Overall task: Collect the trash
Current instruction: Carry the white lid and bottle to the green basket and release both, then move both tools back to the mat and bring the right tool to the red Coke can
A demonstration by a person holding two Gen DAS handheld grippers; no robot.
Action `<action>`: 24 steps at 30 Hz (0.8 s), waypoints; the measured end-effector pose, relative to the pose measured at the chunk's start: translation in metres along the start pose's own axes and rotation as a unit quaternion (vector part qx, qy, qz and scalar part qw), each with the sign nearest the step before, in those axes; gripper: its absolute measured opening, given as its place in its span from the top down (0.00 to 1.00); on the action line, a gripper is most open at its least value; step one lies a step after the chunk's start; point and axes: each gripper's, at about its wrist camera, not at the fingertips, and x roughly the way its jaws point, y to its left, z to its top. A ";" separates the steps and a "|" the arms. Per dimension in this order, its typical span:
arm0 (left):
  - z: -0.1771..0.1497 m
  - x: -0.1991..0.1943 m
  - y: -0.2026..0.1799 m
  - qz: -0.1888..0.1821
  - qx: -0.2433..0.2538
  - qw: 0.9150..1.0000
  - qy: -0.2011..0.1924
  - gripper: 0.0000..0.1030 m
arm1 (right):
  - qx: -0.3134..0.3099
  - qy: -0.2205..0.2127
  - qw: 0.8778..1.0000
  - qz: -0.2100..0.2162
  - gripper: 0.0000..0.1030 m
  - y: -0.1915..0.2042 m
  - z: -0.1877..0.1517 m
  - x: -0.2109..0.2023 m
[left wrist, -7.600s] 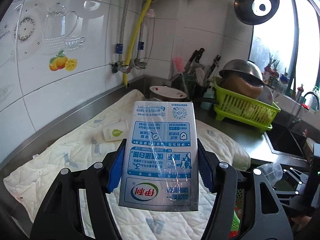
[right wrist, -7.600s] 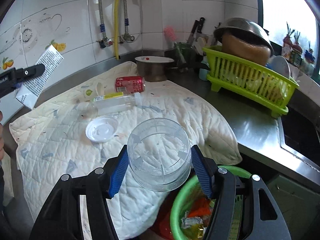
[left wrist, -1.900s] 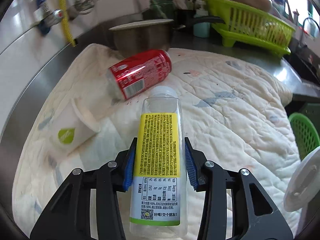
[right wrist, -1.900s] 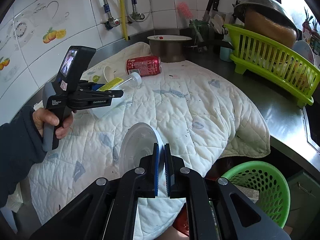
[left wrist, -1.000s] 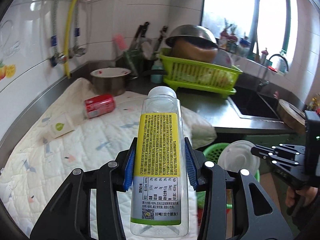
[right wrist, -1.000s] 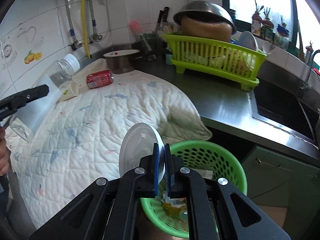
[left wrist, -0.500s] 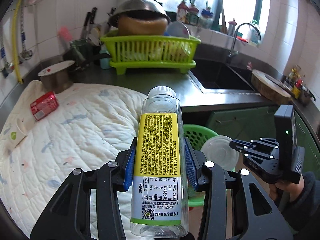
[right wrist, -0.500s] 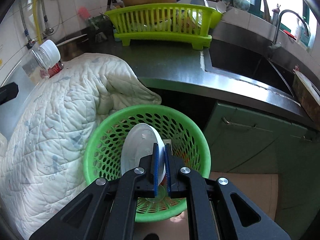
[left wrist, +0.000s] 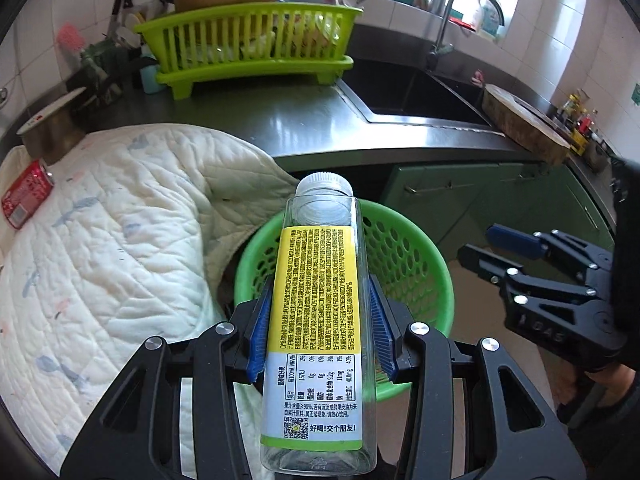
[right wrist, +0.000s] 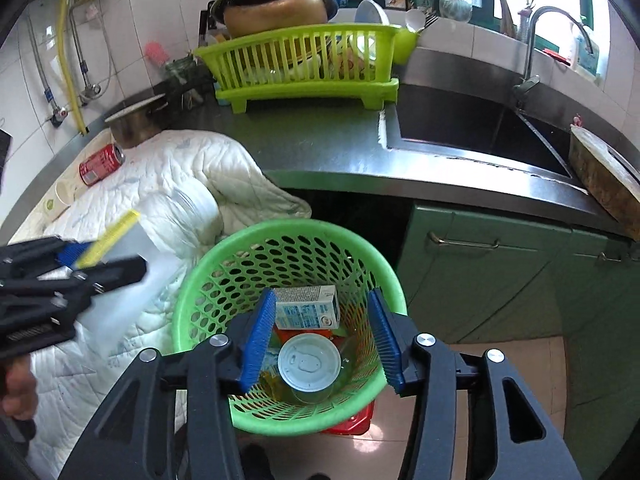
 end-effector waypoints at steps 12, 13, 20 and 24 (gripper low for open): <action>-0.003 -0.003 -0.003 -0.021 -0.010 1.000 0.005 0.44 | 0.005 -0.019 1.000 0.006 0.47 0.000 0.003 -0.022; -0.003 -0.008 -0.001 -0.019 -0.010 1.000 -0.001 0.44 | 0.003 -0.021 1.000 0.009 0.47 0.002 0.005 -0.024; -0.005 -0.045 0.025 0.017 -0.028 0.999 -0.032 0.36 | -0.018 -0.041 0.999 0.025 0.36 0.023 0.018 -0.034; -0.008 -0.070 0.046 0.046 -0.045 0.997 -0.053 0.32 | -0.030 -0.052 0.997 0.042 0.28 0.037 0.030 -0.037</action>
